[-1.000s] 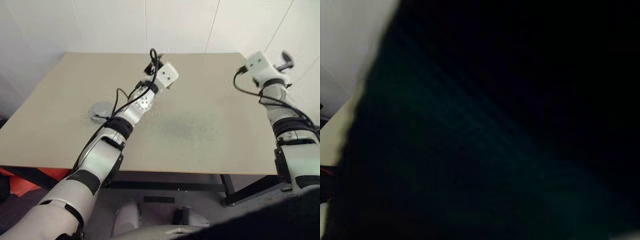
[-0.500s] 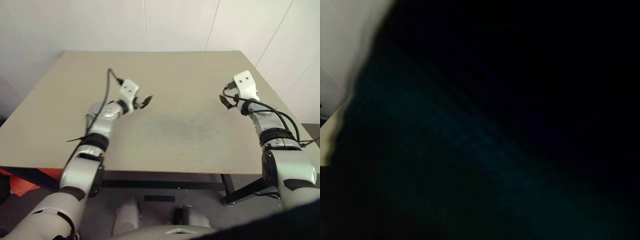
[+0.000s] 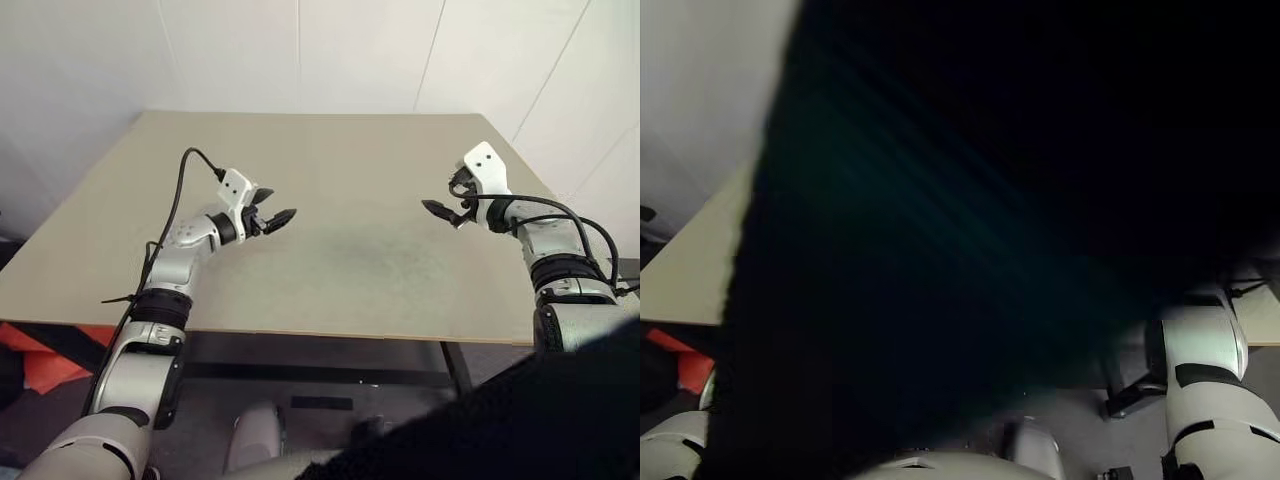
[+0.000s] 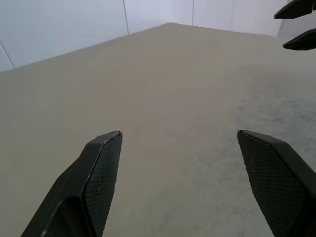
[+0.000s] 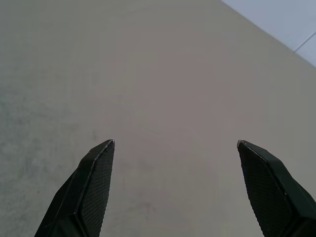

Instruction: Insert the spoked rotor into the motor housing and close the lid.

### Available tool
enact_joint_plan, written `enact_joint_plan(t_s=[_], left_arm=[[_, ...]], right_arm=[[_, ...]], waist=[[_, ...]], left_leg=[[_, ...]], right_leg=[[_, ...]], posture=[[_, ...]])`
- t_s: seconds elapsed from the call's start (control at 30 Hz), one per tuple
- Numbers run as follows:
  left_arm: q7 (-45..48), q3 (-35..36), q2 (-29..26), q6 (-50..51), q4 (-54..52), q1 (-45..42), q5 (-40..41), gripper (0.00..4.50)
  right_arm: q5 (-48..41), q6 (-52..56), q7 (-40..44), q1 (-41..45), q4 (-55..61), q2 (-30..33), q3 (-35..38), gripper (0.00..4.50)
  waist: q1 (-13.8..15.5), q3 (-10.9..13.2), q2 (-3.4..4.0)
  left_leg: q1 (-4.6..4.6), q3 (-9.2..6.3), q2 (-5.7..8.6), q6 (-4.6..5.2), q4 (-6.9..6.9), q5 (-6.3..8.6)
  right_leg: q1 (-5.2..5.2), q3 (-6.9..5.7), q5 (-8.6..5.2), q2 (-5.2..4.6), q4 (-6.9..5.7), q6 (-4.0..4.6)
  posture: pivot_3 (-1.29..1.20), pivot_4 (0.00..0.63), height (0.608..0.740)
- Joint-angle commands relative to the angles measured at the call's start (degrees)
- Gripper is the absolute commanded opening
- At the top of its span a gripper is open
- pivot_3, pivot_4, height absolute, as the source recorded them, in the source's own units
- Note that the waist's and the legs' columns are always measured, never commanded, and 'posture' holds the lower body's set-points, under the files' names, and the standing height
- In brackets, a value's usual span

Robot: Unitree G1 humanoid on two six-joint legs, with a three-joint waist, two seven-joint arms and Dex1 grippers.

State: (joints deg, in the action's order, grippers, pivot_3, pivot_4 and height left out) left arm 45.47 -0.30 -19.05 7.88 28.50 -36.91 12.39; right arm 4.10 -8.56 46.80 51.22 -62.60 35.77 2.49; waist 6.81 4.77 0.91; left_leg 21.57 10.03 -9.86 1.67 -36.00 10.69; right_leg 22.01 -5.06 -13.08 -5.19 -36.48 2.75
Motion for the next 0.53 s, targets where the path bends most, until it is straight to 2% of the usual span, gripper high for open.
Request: enact_joint_plan(t_s=[0.03, 0.2, 0.4, 0.53], left_arm=[[-0.5, 1.7, -1.8, -0.2, -2.6, -0.3, 0.4, 3.96], [-1.8, 2.9, -3.3, -1.3, -2.6, 0.3, 0.2, 3.96], [-6.6, 5.5, -3.4, -3.0, -2.4, 1.0, 0.2, 3.96], [-7.8, 5.7, -3.0, -3.0, -3.2, 1.4, 0.0, 3.96]], right_arm=[[-1.3, 0.0, 0.8, -0.2, 3.2, 0.6, 0.4, 4.50], [-1.2, 0.0, 1.0, -0.9, 4.2, 0.7, 0.3, 4.50], [-1.4, 0.3, 0.7, -2.3, 6.1, -0.4, 0.2, 4.50], [-2.0, 0.9, 1.6, -2.8, 7.3, -1.7, 0.2, 4.50]], waist=[[-0.4, 0.0, 0.00], [-1.0, 0.0, 0.00], [-0.9, 0.0, 0.01], [-0.9, 0.0, 0.01]], left_leg=[[0.01, 0.01, 0.00, 0.00, 0.03, 0.00], [0.31, 0.02, -0.01, -0.02, 0.25, -0.03], [1.04, 0.03, -0.01, 0.07, 0.30, -0.01], [1.07, 0.04, -0.01, 0.07, 0.29, 0.00]], right_leg=[[0.05, 0.00, 0.01, 0.00, -0.04, 0.01], [0.44, 0.00, 0.25, 0.04, -0.12, 0.43], [1.16, -0.03, 0.26, 0.06, -0.18, 0.45], [1.18, -0.03, 0.26, 0.05, -0.18, 0.45]], posture=[[0.00, 0.000, 0.740], [0.00, 0.000, 0.740], [0.00, 0.000, 0.740], [0.00, 0.000, 0.740]])
